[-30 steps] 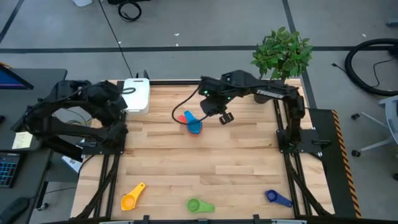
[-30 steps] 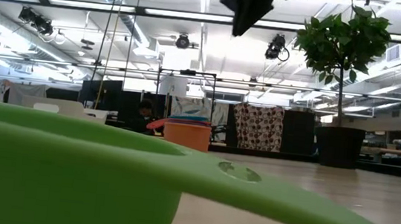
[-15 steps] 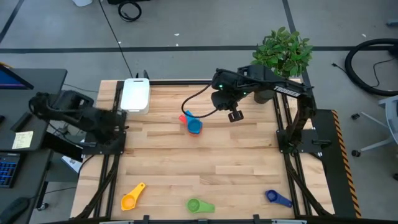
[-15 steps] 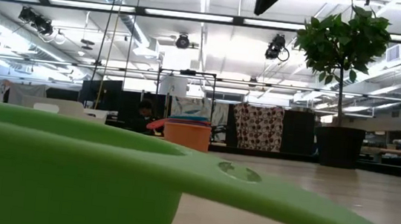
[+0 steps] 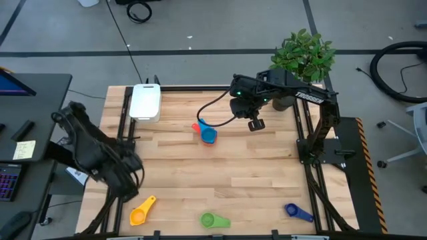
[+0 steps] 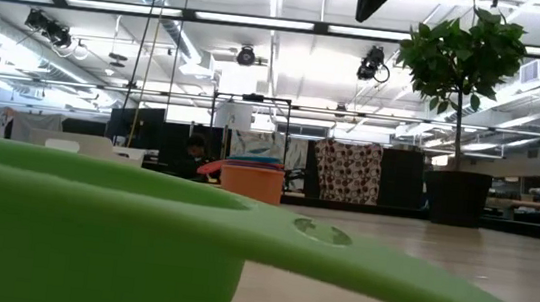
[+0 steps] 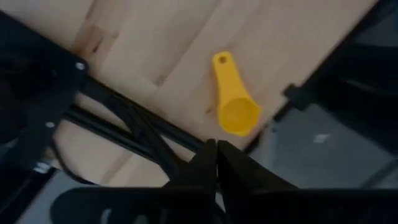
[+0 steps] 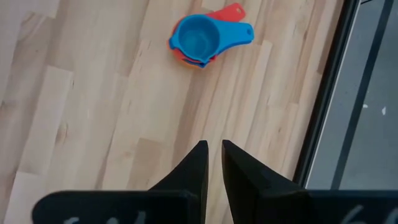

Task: Nest measuring cups in basket
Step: Stack the yellow measuring cup on top of the light blue measuring cup

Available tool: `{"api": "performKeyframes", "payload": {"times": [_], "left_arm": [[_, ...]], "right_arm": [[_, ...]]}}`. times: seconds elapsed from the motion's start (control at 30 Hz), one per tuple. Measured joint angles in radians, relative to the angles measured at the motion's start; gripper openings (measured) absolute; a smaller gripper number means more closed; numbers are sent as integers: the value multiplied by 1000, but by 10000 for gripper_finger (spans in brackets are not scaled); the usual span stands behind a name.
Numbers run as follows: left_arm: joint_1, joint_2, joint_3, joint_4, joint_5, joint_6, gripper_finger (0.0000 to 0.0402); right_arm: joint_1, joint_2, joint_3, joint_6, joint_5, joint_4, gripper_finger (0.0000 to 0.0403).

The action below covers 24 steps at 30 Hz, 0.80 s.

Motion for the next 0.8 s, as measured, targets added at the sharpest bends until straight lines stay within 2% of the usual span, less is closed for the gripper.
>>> {"api": "performKeyframes", "payload": {"times": [0.13,0.23,0.47,0.63,0.8], "left_arm": [[-22,71,0,-4,11,4,52],[-24,110,0,-3,60,12,73],[-26,163,0,29,115,10,123],[-36,205,0,35,105,4,154],[-95,272,0,97,64,12,157]], "right_arm": [[0,0,0,4,0,0,49],[2,0,0,4,-8,0,49],[2,1,0,5,-52,0,49],[2,1,0,15,-53,0,49],[3,1,0,63,-62,0,49]]}}
